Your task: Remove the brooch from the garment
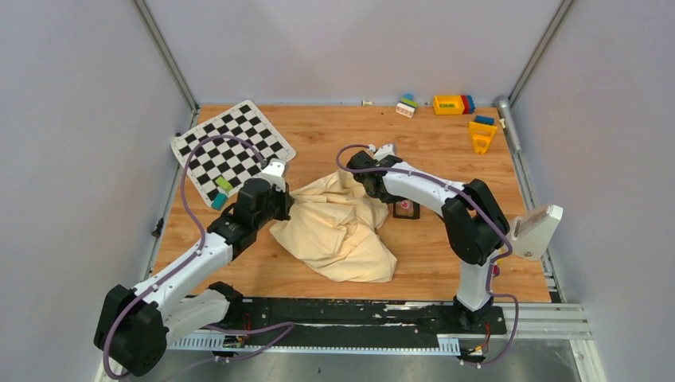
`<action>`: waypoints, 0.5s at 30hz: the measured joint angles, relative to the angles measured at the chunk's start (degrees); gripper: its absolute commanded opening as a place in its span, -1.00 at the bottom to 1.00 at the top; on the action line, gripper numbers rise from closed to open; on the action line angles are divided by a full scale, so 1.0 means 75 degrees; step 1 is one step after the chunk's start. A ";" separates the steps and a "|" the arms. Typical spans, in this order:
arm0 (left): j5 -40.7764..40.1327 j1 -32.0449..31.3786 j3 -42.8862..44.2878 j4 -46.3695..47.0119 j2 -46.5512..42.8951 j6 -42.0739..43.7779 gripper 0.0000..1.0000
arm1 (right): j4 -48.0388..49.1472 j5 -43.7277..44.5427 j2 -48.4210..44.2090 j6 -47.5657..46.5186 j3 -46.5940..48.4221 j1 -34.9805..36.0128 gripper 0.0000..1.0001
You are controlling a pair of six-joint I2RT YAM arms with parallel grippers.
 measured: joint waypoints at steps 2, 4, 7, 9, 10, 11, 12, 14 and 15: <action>-0.0099 0.0000 -0.0047 -0.0099 -0.0166 0.0064 -0.89 | -0.0181 0.0122 0.0157 0.0096 0.0070 0.0000 -1.00; -0.0119 0.0000 -0.0079 -0.0137 -0.0315 0.0102 -0.88 | -0.0440 0.0221 0.0323 0.0251 0.0160 0.0000 -1.00; -0.0108 0.0000 -0.0079 -0.0172 -0.0417 0.0140 -0.88 | -0.0813 0.0364 0.0580 0.0487 0.0326 0.0000 -1.00; -0.0085 0.0000 -0.0085 -0.0172 -0.0434 0.0169 -0.87 | -0.1029 0.0463 0.0764 0.0644 0.0425 0.0000 -1.00; -0.0064 0.0000 -0.0093 -0.0172 -0.0440 0.0184 -0.86 | -0.1122 0.0498 0.0854 0.0723 0.0440 0.0003 -0.96; -0.0047 0.0000 -0.0102 -0.0175 -0.0440 0.0192 -0.84 | -0.1195 0.0527 0.0935 0.0790 0.0452 0.0003 -0.89; -0.0029 0.0000 -0.0114 -0.0175 -0.0443 0.0201 -0.82 | -0.1279 0.0560 0.1017 0.0854 0.0466 0.0003 -0.81; -0.0009 0.0000 -0.0128 -0.0192 -0.0443 0.0224 -0.76 | -0.1428 0.0580 0.1212 0.0956 0.0498 0.0003 -0.56; 0.0012 0.0000 -0.0128 -0.0201 -0.0443 0.0236 -0.68 | -0.1475 0.0592 0.1291 0.0997 0.0513 0.0000 -0.44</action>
